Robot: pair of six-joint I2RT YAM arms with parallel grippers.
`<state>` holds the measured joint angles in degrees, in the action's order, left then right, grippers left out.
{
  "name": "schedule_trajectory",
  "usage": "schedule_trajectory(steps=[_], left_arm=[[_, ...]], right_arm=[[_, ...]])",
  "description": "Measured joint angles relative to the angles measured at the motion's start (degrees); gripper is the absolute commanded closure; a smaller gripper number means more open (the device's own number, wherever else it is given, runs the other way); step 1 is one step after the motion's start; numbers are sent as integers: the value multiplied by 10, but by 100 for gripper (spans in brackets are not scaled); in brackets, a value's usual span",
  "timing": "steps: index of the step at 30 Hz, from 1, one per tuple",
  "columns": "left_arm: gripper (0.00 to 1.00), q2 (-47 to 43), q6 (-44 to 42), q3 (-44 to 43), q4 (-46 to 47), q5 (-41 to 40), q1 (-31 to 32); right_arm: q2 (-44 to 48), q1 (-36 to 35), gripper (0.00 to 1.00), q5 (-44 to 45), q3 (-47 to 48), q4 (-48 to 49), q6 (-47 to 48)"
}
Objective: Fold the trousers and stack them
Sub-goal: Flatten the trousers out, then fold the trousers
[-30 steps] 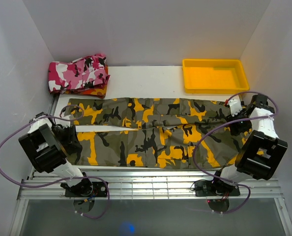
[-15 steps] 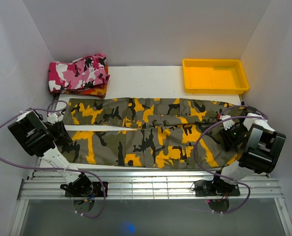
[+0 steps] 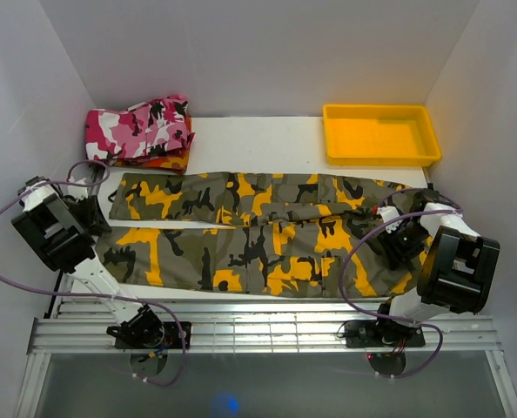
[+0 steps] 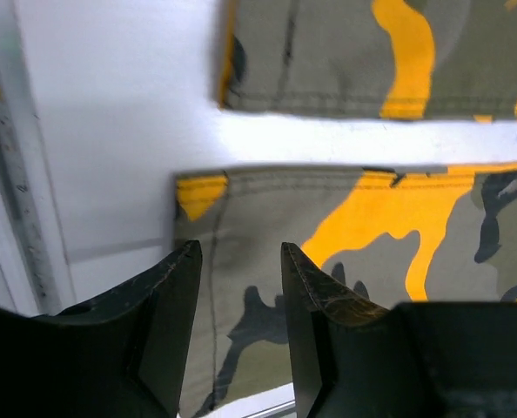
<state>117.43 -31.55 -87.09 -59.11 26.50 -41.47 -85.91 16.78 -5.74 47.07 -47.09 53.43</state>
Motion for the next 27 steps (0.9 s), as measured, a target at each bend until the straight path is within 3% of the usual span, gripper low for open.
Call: schedule_trajectory(steps=[5,8,13,19,27], left_arm=[[47,-96,-38,86,-9,11,0],[46,-138,-69,92,-22,33,1],[49,-100,-97,-54,-60,78,18],[47,14,-43,-259,-25,115,58],[43,78,39,-288,43,113,123]], right_arm=[[1,1,49,-47,24,-51,-5],[11,9,48,-80,79,-81,0],[-2,22,48,-119,267,-97,1],[-123,23,55,-111,466,-34,-74],[-332,23,54,-47,598,-22,-153]])
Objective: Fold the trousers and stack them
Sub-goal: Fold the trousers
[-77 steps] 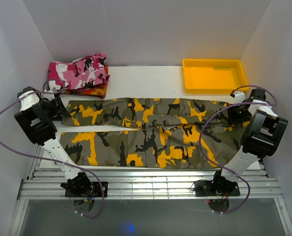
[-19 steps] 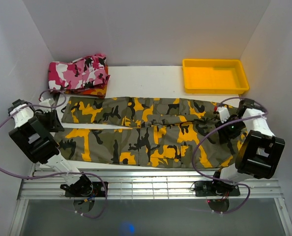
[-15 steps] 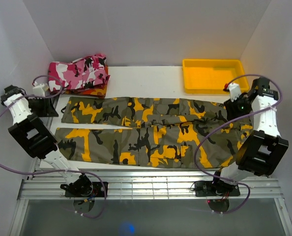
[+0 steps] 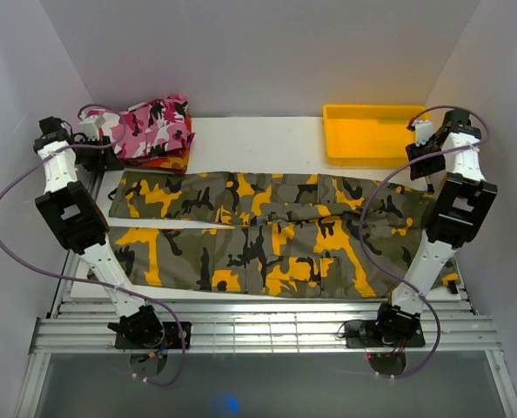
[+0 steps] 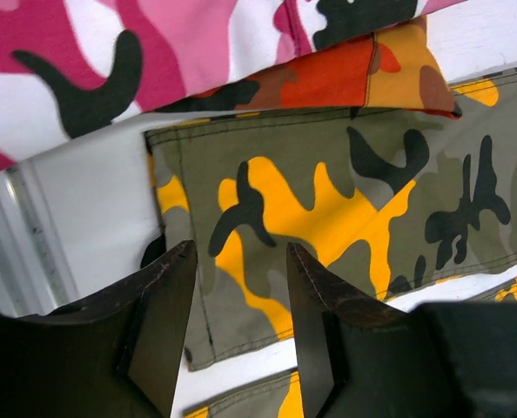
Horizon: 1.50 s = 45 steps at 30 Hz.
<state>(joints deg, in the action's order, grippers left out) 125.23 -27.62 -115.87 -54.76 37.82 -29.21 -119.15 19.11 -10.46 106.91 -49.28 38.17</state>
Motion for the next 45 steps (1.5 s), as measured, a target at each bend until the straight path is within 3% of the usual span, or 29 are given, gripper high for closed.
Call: schedule_trajectory(steps=[11,24,29,32,34,40,45], left_arm=[[42,3,-9,13,3,18,4],[43,3,-10,46,-1,21,2],[42,3,-13,46,0,23,2],[42,3,-16,46,0,24,2],[42,4,-17,46,0,24,2],[42,10,-19,45,0,26,2],[43,14,-30,31,-3,28,2]], right_arm=[[-76,21,52,13,56,-42,164],[-104,59,51,11,39,-45,224],[-131,55,38,14,39,-36,232],[-131,55,37,13,39,-28,239],[-132,55,40,12,39,-26,242],[-142,52,92,12,50,-45,256],[-135,51,92,10,39,-43,269]])
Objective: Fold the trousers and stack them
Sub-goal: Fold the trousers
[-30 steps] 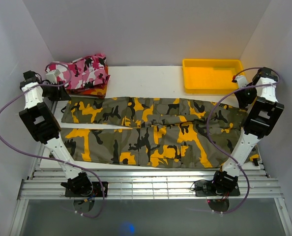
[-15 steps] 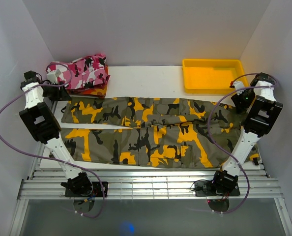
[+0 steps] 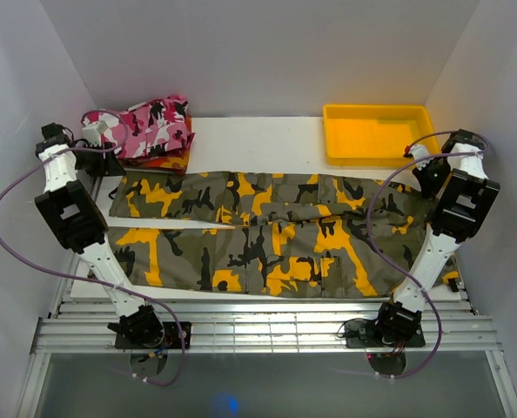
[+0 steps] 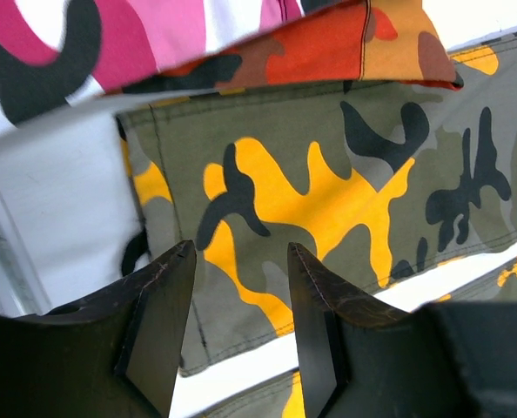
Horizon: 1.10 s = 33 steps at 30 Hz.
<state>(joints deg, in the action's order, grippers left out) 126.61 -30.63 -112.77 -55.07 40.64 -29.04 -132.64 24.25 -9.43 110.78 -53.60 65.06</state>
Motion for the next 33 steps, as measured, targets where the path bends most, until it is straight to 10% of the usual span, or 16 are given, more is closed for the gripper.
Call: schedule_trajectory(steps=[33], left_arm=[[37,150,29,-79,158,-59,40]], right_arm=[[92,-9,92,-45,-89,24,2]])
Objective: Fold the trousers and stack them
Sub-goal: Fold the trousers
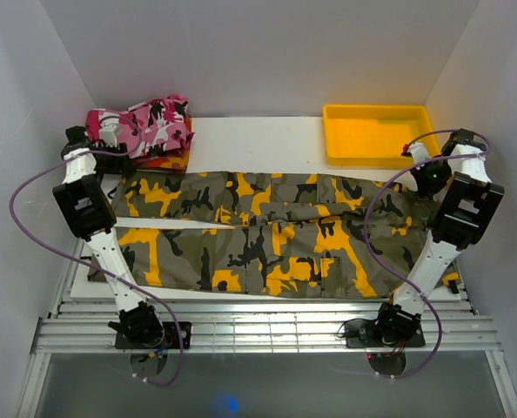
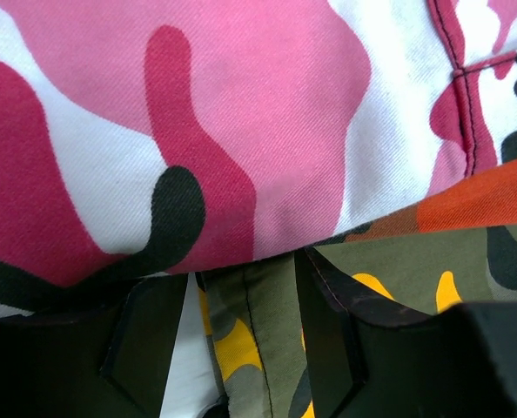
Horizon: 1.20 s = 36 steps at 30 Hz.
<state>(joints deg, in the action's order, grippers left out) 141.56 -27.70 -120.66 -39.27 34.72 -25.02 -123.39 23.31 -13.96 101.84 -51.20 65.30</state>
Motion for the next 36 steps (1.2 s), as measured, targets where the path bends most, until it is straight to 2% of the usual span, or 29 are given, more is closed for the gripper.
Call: schedule_trajectory(steps=[4,22,26,27,29,30,34,36], left_arm=[[39,0,8,0,4,-9,0],[38,-1,45,5,12,-28,-3],[49,-5,45,15,21,-28,-3],[58,-5,43,16,21,-28,-3],[67,-5,43,19,21,-24,-3],[79,-5,43,20,22,-22,-3],[96,-9,55,27,22,-10,-5],[100,-11,60,29,23,-6,-5]], right_arm=[[0,-1,92,0,-4,0,0],[2,-1,92,-2,-5,-1,0],[2,-1,92,-2,-5,-1,0],[3,-1,92,-2,-5,-1,0],[3,-1,92,-2,-5,-1,0],[3,-1,92,-2,-5,-1,0],[5,-1,92,-5,-8,2,-2],[15,-1,92,-8,-20,7,-2]])
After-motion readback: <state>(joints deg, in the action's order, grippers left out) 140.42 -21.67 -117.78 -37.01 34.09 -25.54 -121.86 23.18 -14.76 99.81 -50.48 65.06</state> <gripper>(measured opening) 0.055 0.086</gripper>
